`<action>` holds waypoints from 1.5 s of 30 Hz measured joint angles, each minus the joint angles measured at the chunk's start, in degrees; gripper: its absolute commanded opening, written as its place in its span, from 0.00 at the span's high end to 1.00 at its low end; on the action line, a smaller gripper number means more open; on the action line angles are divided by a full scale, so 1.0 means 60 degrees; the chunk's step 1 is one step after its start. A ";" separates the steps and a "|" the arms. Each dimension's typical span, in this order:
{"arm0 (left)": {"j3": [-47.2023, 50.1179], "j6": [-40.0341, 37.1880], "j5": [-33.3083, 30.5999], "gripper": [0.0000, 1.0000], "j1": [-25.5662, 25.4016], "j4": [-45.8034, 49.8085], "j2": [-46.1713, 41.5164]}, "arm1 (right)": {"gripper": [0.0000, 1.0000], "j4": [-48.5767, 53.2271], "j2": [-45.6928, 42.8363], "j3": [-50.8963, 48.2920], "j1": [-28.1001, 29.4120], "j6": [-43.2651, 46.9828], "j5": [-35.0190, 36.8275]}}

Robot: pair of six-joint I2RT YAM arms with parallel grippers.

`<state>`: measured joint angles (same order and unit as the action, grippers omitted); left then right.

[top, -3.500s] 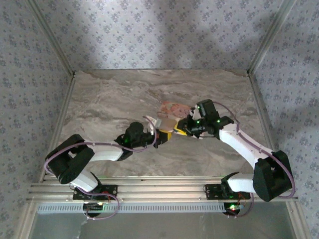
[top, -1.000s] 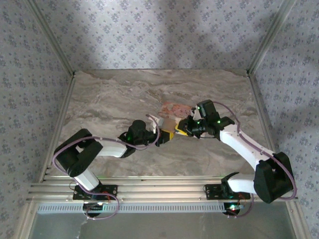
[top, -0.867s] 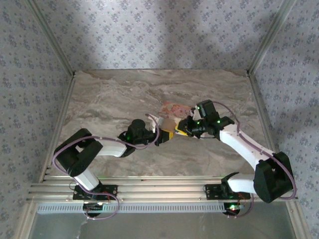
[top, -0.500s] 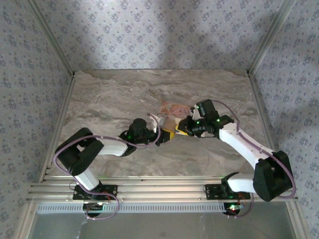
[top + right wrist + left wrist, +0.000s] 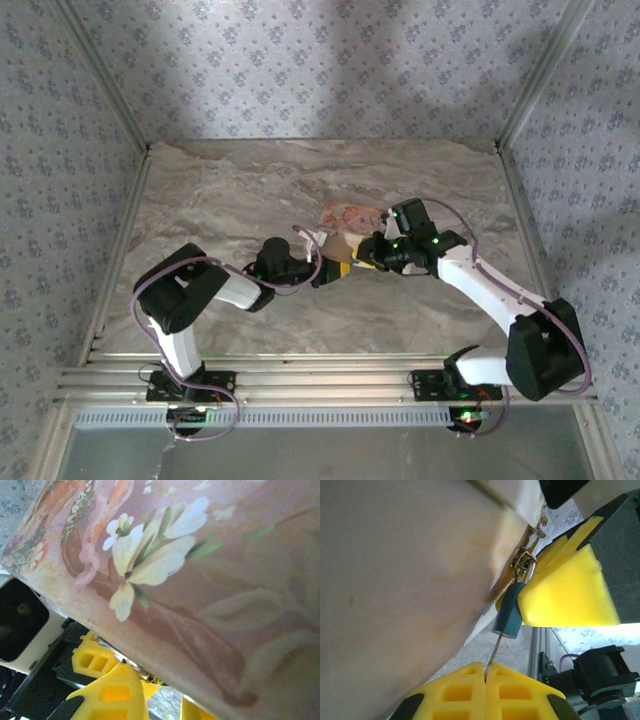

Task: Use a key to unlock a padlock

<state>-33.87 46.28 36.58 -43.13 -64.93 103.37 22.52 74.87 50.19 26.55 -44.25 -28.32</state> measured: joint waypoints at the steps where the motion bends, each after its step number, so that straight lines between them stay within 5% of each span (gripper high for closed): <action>1: 0.0000 0.0007 0.0022 1.00 0.0004 0.0015 0.0000 | 1.00 -0.0004 0.0011 0.0000 0.0000 0.0047 0.0000; 13: 0.0098 -0.2965 -0.1996 1.00 -0.0805 0.2455 -0.1195 | 1.00 0.0251 0.0280 0.0000 -0.0007 0.0208 -0.0277; 26: -0.0335 -0.0040 -0.0958 1.00 -0.0623 0.0401 0.0044 | 1.00 0.0310 0.0000 -0.0011 -0.0055 0.0178 0.0193; 34: -0.0317 -0.0397 -0.1009 1.00 -0.0557 0.0780 -0.0091 | 1.00 0.0197 -0.0033 -0.0182 -0.0022 0.0208 0.0229; 45: 0.1552 -0.1064 -0.2590 1.00 -0.1209 -0.0565 0.0149 | 0.94 -0.0834 0.0419 -0.1253 0.1137 -0.0208 0.0557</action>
<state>-24.56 39.90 21.04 -50.39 -68.31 104.27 17.52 77.38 42.68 33.36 -45.50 -24.97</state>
